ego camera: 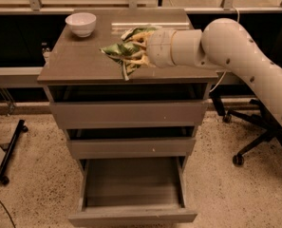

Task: Pick green jalapeno chip bag from bottom drawer and place on counter

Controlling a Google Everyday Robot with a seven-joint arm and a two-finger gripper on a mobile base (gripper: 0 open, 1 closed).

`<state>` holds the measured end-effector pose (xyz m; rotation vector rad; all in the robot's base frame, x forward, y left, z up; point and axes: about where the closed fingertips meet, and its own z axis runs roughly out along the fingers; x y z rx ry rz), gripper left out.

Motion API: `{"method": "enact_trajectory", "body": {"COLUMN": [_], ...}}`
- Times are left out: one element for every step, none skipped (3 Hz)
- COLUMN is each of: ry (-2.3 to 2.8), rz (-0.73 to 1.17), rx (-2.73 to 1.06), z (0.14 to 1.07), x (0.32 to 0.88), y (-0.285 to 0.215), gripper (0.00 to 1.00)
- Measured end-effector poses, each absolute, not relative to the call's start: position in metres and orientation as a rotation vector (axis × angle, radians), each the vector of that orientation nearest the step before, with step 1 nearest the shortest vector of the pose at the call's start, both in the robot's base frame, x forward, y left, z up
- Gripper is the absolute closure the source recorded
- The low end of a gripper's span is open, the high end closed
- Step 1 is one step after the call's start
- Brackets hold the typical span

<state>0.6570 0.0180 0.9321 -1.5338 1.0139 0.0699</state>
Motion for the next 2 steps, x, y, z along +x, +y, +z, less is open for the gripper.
{"method": "enact_trajectory", "body": {"ry": [1.043,1.087], "rz": [0.078,0.093], "rx": [-1.511,-1.48], "z": [0.933,0.931], "x": [0.686,0.718], "y": [0.021,0.02], "gripper": [1.0,1.0]}}
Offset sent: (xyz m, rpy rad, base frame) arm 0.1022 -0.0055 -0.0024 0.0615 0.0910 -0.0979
